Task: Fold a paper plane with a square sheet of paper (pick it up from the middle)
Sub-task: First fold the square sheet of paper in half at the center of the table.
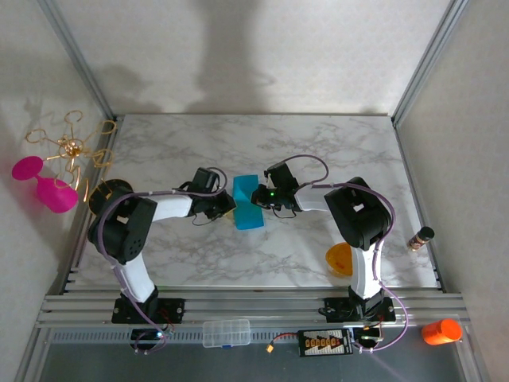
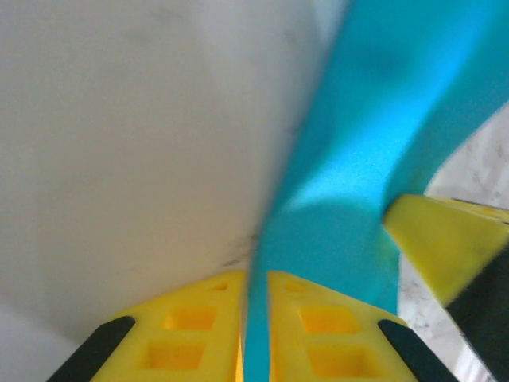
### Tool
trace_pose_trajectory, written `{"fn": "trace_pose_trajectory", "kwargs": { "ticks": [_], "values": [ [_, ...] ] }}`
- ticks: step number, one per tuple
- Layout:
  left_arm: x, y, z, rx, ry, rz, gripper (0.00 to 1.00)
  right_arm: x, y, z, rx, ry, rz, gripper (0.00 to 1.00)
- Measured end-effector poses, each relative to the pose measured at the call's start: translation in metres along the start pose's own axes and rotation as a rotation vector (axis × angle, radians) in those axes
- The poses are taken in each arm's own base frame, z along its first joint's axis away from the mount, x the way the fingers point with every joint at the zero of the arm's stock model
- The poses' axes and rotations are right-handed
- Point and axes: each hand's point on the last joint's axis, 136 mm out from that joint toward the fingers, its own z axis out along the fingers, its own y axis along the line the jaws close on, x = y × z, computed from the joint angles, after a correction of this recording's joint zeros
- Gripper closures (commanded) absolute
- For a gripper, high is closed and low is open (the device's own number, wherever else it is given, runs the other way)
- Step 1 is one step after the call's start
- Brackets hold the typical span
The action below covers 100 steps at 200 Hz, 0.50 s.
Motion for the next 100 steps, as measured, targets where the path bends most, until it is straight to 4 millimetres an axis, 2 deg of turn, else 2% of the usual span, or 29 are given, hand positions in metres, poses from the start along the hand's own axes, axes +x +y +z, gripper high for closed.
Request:
{"fn": "trace_pose_trajectory", "kwargs": {
  "ticks": [16, 28, 60, 79, 100],
  "values": [
    [-0.007, 0.013, -0.012, -0.032, -0.024, -0.022, 0.83, 0.0, 0.0, 0.0, -0.001, -0.001, 0.0, 1.0],
    [-0.011, 0.012, -0.019, -0.031, -0.037, -0.024, 0.83, 0.0, 0.0, 0.0, -0.001, -0.001, -0.001, 1.0],
    [-0.001, -0.021, -0.024, 0.066, -0.024, 0.018, 0.83, 0.0, 0.0, 0.0, -0.001, -0.001, -0.001, 1.0],
    [0.014, -0.039, -0.018, 0.117, 0.016, 0.033, 0.84, 0.0, 0.0, 0.0, -0.001, -0.001, -0.001, 1.0],
    [0.025, -0.048, -0.005, 0.132, 0.058, 0.04, 0.84, 0.0, 0.0, 0.0, -0.001, -0.001, -0.001, 1.0]
  ]
}}
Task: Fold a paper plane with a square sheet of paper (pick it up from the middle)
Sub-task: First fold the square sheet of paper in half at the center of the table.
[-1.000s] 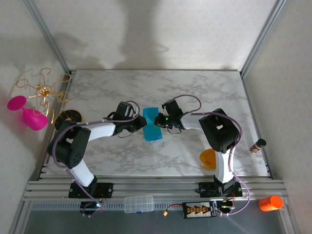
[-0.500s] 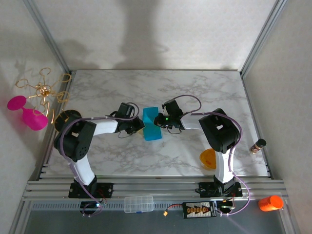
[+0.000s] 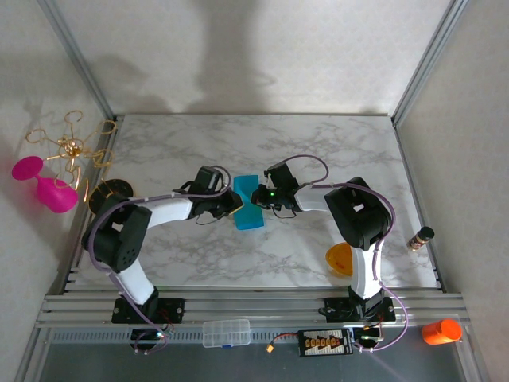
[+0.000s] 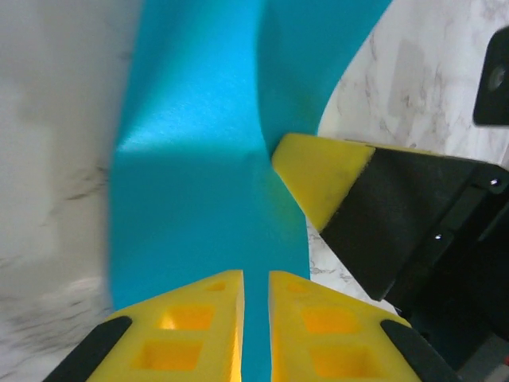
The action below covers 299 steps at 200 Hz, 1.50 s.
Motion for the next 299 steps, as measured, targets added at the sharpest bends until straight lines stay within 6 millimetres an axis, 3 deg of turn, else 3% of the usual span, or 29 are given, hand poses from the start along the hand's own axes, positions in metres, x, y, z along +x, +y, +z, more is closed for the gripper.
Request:
{"fn": "trace_pose_trajectory", "kwargs": {
  "ticks": [35, 79, 133, 151, 181, 213, 252, 299],
  "values": [
    [0.006, 0.015, 0.013, -0.039, 0.032, -0.022, 0.84, 0.0, 0.0, 0.0, 0.0, 0.001, 0.001, 1.0],
    [0.01, 0.03, 0.014, -0.06, 0.03, -0.018, 0.84, 0.0, -0.001, 0.0, 0.008, -0.003, 0.004, 1.0],
    [0.015, 0.059, -0.019, -0.082, -0.002, -0.043, 0.82, 0.0, -0.002, 0.0, 0.024, -0.02, 0.02, 1.0],
    [0.015, 0.054, -0.025, -0.06, -0.014, -0.052, 0.82, 0.0, -0.002, 0.0, 0.025, -0.02, 0.02, 1.0],
    [0.016, 0.025, -0.024, 0.023, -0.017, -0.027, 0.82, 0.0, -0.002, 0.0, 0.025, -0.021, 0.02, 1.0],
    [0.016, -0.001, -0.009, 0.07, 0.002, -0.004, 0.84, 0.0, -0.002, 0.0, 0.024, -0.021, 0.02, 1.0],
    [0.022, 0.021, 0.009, 0.002, 0.038, -0.038, 0.84, -0.001, -0.001, 0.0, 0.022, -0.022, 0.019, 1.0],
    [0.027, 0.033, 0.009, -0.019, 0.036, -0.044, 0.83, -0.001, -0.002, 0.0, 0.024, -0.024, 0.022, 1.0]
  ]
}}
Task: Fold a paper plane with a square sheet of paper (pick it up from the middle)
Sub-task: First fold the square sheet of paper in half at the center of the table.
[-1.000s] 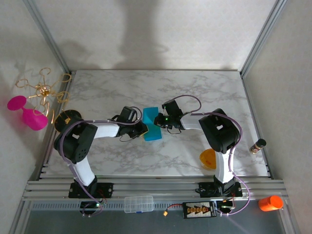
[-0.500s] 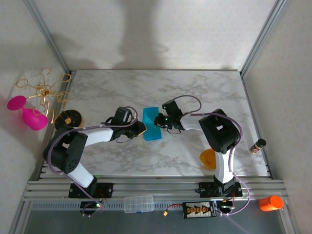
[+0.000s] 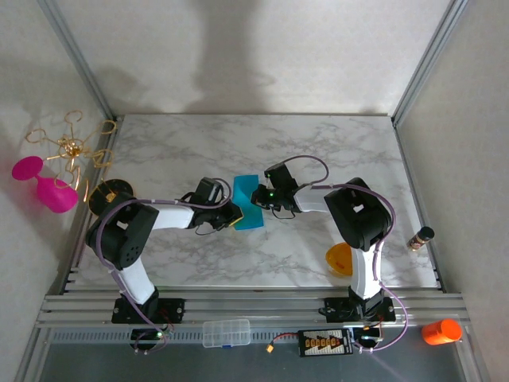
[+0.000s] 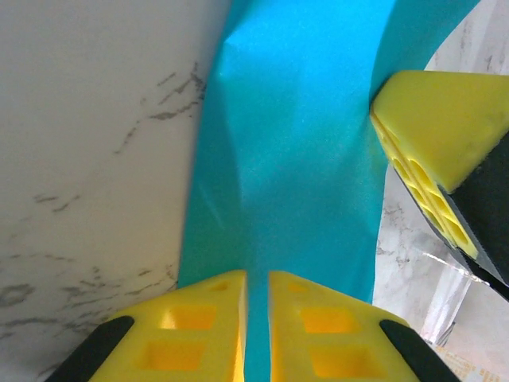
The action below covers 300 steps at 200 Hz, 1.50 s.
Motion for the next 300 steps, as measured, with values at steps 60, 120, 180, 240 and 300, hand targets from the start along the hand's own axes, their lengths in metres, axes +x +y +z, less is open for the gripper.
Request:
{"fn": "trace_pose_trajectory", "kwargs": {
  "ticks": [60, 120, 180, 240, 300],
  "values": [
    [0.015, 0.016, -0.018, -0.045, 0.002, 0.02, 0.82, 0.0, 0.0, 0.0, 0.003, 0.001, 0.0, 1.0],
    [0.002, -0.009, -0.021, -0.026, -0.008, 0.038, 0.83, -0.002, 0.001, 0.001, 0.006, -0.001, -0.003, 1.0],
    [0.008, 0.001, -0.004, -0.066, 0.031, 0.033, 0.83, -0.003, 0.001, 0.002, 0.008, 0.001, -0.003, 1.0],
    [0.024, 0.009, -0.01, -0.087, 0.052, 0.106, 0.83, -0.003, 0.001, 0.002, 0.014, 0.006, -0.003, 1.0],
    [0.044, 0.016, -0.025, -0.162, 0.116, 0.185, 0.83, -0.003, 0.001, 0.002, 0.018, 0.007, -0.006, 1.0]
  ]
}}
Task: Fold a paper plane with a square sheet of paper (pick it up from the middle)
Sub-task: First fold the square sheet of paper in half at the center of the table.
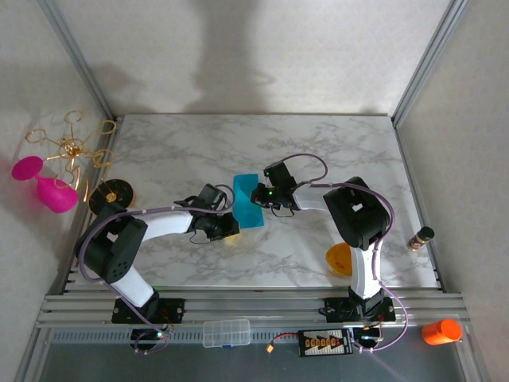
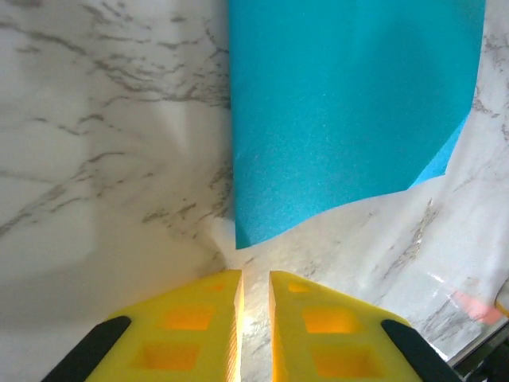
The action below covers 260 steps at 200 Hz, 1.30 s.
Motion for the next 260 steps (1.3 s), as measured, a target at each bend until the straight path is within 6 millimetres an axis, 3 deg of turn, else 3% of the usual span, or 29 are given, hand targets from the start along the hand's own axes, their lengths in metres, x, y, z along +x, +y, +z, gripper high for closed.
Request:
{"fn": "trace_pose_trajectory", "kwargs": {
  "ticks": [18, 59, 84, 110, 132, 174, 213, 260],
  "values": [
    [-0.016, -0.011, -0.009, 0.007, -0.035, 0.017, 0.82, 0.002, -0.001, -0.001, -0.001, -0.001, -0.018, 1.0],
    [-0.075, -0.06, -0.038, 0.088, -0.195, 0.087, 0.83, 0.01, -0.008, -0.012, 0.008, -0.012, -0.08, 1.0],
    [-0.097, -0.063, -0.028, 0.104, -0.232, 0.082, 0.83, 0.016, -0.013, -0.02, 0.016, -0.006, -0.107, 1.0],
    [-0.099, -0.049, 0.001, 0.085, -0.193, 0.038, 0.83, 0.017, -0.013, -0.02, 0.02, -0.003, -0.122, 1.0],
    [-0.096, -0.047, 0.015, 0.097, -0.163, 0.015, 0.83, 0.017, -0.013, -0.02, 0.02, -0.002, -0.121, 1.0],
    [-0.102, -0.047, 0.023, 0.093, -0.164, 0.008, 0.83, 0.017, -0.013, -0.02, 0.027, 0.006, -0.118, 1.0],
    [-0.105, -0.033, 0.033, 0.047, -0.168, -0.017, 0.84, 0.017, -0.015, -0.019, 0.036, 0.011, -0.115, 1.0],
    [-0.112, -0.024, 0.029, 0.049, -0.181, -0.056, 0.84, 0.02, -0.018, -0.019, 0.047, 0.017, -0.12, 1.0]
  ]
}}
